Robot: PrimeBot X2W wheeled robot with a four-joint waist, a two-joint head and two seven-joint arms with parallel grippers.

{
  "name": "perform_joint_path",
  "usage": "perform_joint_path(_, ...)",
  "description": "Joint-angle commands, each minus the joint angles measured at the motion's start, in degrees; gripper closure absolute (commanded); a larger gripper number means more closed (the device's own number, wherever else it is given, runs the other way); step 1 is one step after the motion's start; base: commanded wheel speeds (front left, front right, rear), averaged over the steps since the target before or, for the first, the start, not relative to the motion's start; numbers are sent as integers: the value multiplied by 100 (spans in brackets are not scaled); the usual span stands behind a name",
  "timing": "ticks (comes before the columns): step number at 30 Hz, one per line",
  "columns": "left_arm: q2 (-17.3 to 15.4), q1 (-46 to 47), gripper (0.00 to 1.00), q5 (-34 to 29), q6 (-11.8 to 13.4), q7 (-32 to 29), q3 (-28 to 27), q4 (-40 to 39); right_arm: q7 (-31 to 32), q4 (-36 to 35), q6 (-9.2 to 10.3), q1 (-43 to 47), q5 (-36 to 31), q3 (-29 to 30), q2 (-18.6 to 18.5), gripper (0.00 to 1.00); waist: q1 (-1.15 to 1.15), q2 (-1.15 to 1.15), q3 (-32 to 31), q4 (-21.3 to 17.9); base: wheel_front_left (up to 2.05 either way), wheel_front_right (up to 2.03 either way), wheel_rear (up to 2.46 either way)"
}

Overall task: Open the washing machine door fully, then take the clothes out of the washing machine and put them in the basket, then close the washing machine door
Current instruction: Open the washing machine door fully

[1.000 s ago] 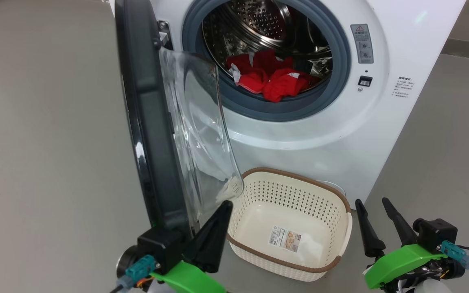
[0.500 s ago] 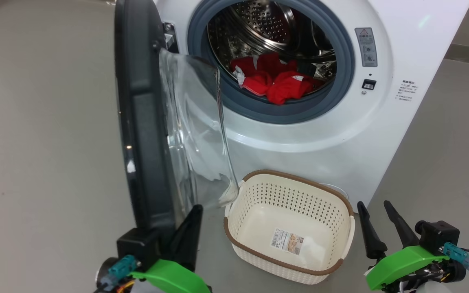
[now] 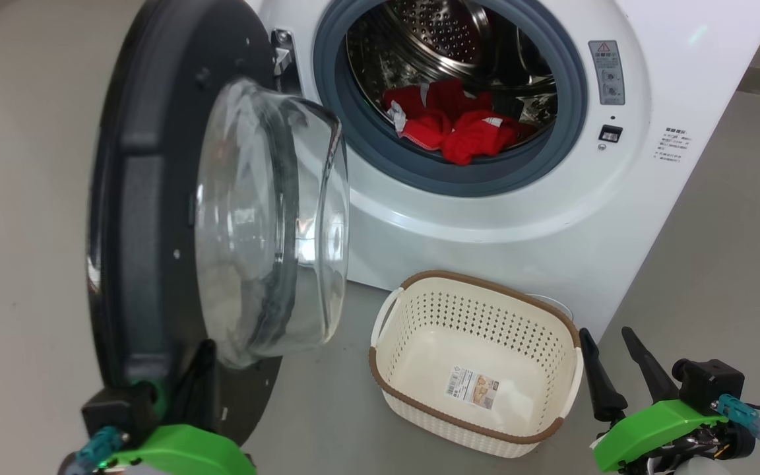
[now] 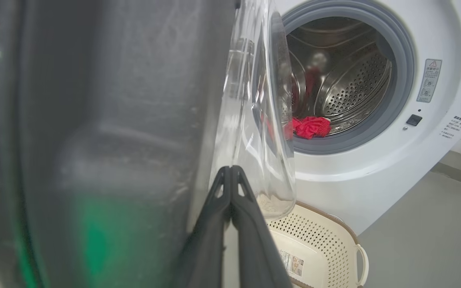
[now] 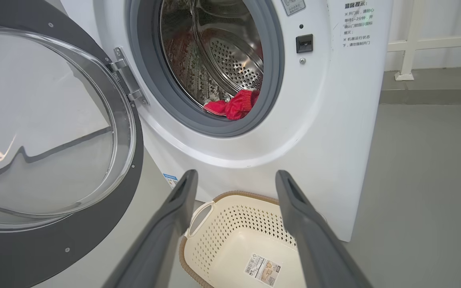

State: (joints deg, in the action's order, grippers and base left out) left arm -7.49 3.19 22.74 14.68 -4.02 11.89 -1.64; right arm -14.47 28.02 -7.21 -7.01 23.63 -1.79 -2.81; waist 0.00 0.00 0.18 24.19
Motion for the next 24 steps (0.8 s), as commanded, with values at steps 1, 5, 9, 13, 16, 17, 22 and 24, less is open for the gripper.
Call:
perform_joint_path(1,-191,69,100,-6,111,66,-356,-192,-52,-119,-28,-49,-62,-128,-7,0,0,0,21,7,0,0,0)
perform_joint_path(5,-339,-7,100,18,210,99,-595,-287,-52,-100,-28,-55,-146,-120,-7,0,0,0,80,0,0,0,0)
perform_joint_path(9,-437,-79,100,36,307,140,-788,-339,-52,-99,-28,-78,-219,-99,-23,0,0,0,138,-21,0,0,0)
perform_joint_path(13,-469,-106,100,87,387,254,-971,-333,-52,-107,-28,-96,-251,-75,-74,0,0,0,194,-31,0,0,0)
perform_joint_path(16,-452,-82,100,174,413,376,-1106,-272,-52,-95,-28,-112,-274,-84,-114,0,0,0,235,-38,0,0,0)
perform_joint_path(17,-436,-64,100,215,418,431,-1158,-245,-52,-81,-28,-114,-286,-94,-122,0,0,0,242,-35,0,0,0)
perform_joint_path(22,-405,34,100,399,416,651,-1393,-34,-52,-35,-28,-87,-311,-163,-123,0,0,0,254,-7,0,0,0)
perform_joint_path(24,-438,78,100,446,397,730,-1480,66,-52,-20,-28,-94,-323,-192,-122,0,0,0,269,-10,0,0,0)
